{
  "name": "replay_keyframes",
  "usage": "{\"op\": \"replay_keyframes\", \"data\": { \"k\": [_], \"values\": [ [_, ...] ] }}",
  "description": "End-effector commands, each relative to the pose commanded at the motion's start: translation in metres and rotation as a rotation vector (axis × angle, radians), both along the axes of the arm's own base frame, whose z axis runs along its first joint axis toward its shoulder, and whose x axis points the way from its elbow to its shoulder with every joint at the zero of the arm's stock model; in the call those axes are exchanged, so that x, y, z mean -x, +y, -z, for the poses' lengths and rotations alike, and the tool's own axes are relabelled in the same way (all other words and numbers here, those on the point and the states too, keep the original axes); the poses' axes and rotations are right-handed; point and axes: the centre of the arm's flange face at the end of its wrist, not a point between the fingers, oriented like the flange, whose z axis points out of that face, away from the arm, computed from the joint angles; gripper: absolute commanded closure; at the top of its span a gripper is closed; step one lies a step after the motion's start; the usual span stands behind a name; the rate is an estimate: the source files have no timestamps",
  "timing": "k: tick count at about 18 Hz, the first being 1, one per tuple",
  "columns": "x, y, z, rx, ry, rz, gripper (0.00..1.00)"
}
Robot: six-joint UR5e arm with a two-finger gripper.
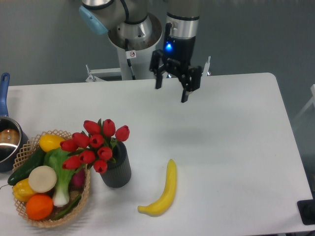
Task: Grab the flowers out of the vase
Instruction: 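Move the open gripper down toward the red tulips in the black vase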
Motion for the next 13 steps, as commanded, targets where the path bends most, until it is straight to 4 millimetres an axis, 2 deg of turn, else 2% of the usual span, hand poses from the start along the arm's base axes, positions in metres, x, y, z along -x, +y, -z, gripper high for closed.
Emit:
{"op": "replay_keyframes", "data": {
  "k": [5, 8, 10, 13],
  "values": [
    [-0.002, 0.018, 0.012, -0.112, -0.171, -0.015, 0.00],
    [-0.002, 0.031, 0.024, -0.126, -0.179, 0.013, 0.00],
    [-0.007, 0.048, 0.035, -0.153, -0.191, 0.054, 0.00],
    [-0.005, 0.057, 0.045, -0.154, -0.184, 0.074, 0.00]
  ]
}}
